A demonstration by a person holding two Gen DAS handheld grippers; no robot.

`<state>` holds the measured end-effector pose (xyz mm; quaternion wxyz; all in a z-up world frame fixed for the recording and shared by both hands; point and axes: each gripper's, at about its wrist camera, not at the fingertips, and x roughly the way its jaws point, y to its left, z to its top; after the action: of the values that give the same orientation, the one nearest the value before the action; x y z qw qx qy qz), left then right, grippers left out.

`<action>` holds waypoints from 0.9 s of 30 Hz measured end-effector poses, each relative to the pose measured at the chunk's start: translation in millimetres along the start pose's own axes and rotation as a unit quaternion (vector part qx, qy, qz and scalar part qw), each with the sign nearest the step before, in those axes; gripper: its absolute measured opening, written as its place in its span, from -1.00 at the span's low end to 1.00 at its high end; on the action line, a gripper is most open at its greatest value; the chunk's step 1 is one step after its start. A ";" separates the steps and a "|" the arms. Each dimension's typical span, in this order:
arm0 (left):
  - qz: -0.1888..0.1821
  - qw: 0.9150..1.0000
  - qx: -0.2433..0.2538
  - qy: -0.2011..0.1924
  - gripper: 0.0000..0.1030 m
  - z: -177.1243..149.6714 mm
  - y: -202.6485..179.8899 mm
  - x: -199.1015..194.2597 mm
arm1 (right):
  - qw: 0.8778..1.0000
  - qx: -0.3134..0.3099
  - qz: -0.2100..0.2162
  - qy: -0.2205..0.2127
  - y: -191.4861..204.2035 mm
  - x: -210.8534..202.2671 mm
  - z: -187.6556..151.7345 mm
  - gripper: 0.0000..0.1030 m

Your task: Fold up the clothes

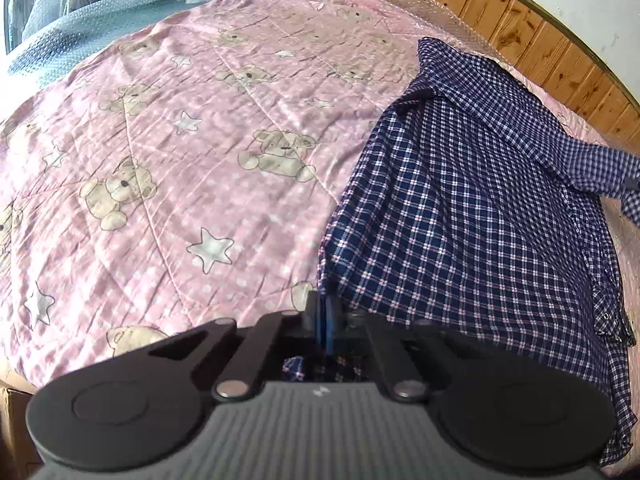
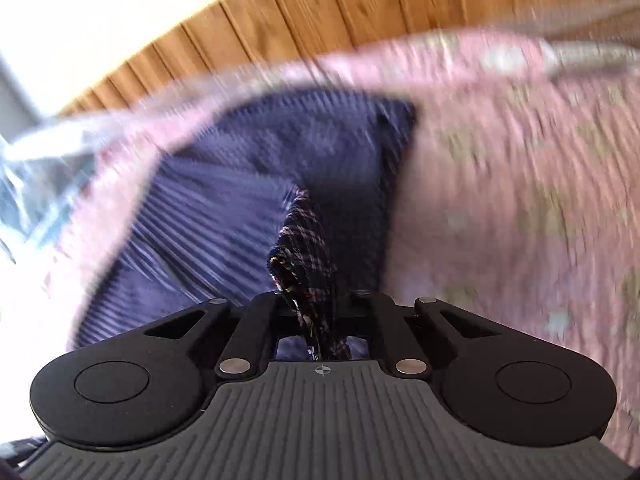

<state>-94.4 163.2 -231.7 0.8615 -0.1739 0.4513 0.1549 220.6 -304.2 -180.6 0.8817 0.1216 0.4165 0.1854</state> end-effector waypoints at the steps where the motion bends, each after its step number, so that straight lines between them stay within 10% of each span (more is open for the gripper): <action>1: 0.007 1.000 0.015 -0.008 -0.96 -0.8 -5.4 -3.6 | 1.000 0.004 0.012 -0.016 4.4 -10.2 9.7 -0.91; 6: 0.047 0.991 0.117 -0.053 -0.97 -6.4 -41.5 -27.8 | 0.995 0.059 0.032 -0.073 -4.0 -45.9 58.6 -0.91; 14: 0.022 0.940 0.333 -0.064 -0.97 -45.1 -110.8 -37.1 | 0.988 0.147 -0.006 -0.042 -69.0 -38.3 59.2 -0.91; 27: -0.018 0.954 0.299 0.016 -0.81 -58.7 -87.8 -18.3 | 0.981 0.159 -0.104 0.028 -106.9 7.6 3.4 -0.91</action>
<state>-109.6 57.1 -233.7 0.8695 0.0812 0.4873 -0.0051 251.9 -397.5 -223.1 0.8535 0.2112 0.4756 0.0276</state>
